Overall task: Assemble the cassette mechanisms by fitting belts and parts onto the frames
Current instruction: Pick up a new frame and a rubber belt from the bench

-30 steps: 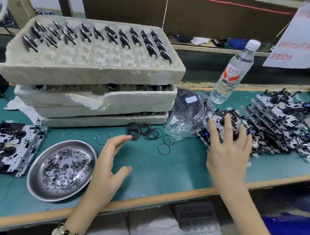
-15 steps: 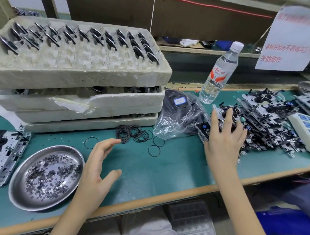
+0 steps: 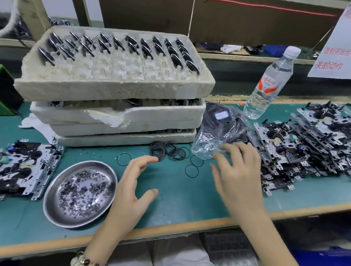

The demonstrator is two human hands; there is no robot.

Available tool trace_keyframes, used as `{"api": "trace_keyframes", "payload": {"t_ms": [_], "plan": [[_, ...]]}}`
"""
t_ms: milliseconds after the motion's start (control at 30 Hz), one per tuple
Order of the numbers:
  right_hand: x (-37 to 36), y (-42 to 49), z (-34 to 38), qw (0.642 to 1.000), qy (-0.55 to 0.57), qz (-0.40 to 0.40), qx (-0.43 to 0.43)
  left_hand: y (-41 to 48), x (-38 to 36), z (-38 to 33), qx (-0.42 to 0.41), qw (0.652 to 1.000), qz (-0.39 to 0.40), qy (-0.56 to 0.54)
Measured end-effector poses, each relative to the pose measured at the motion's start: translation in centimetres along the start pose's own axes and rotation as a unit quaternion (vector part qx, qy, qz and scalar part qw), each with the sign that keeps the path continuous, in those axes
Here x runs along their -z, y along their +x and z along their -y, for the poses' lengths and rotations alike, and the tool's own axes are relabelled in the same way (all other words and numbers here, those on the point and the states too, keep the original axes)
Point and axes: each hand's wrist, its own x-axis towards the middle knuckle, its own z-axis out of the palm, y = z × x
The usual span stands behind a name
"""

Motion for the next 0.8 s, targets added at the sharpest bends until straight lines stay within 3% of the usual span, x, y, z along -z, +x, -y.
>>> {"api": "trace_keyframes", "payload": {"t_ms": [100,200,333,467,600,733,800], "plan": [[-1.5,-1.2,1.8,0.993,0.014,0.039,0.111,-0.1,0.1,-0.1,0.003,1.000,-0.002,0.005],[-2.7,-1.8,2.6,0.988,0.000,0.039,0.151,-0.1,0.1,-0.4,0.008,1.000,-0.005,0.009],[-3.1,-1.6,2.7,0.987,-0.011,0.006,0.161,-0.6,0.5,-1.7,-0.001,0.998,0.018,0.064],[-2.4,-1.8,3.9,0.988,0.112,0.016,0.104,-1.2,3.1,-3.0,-0.082,0.972,0.029,0.217],[-1.4,-2.4,6.2,0.961,0.266,0.065,0.031,-0.6,8.4,-3.3,-0.118,0.875,-0.089,0.461],[-1.1,-2.8,7.8,0.943,0.321,0.090,0.011,0.3,14.1,-2.5,0.024,0.755,-0.175,0.632],[-1.2,-2.8,8.1,0.940,0.328,0.096,0.000,0.5,15.8,-2.0,0.101,0.717,-0.175,0.667]]}}
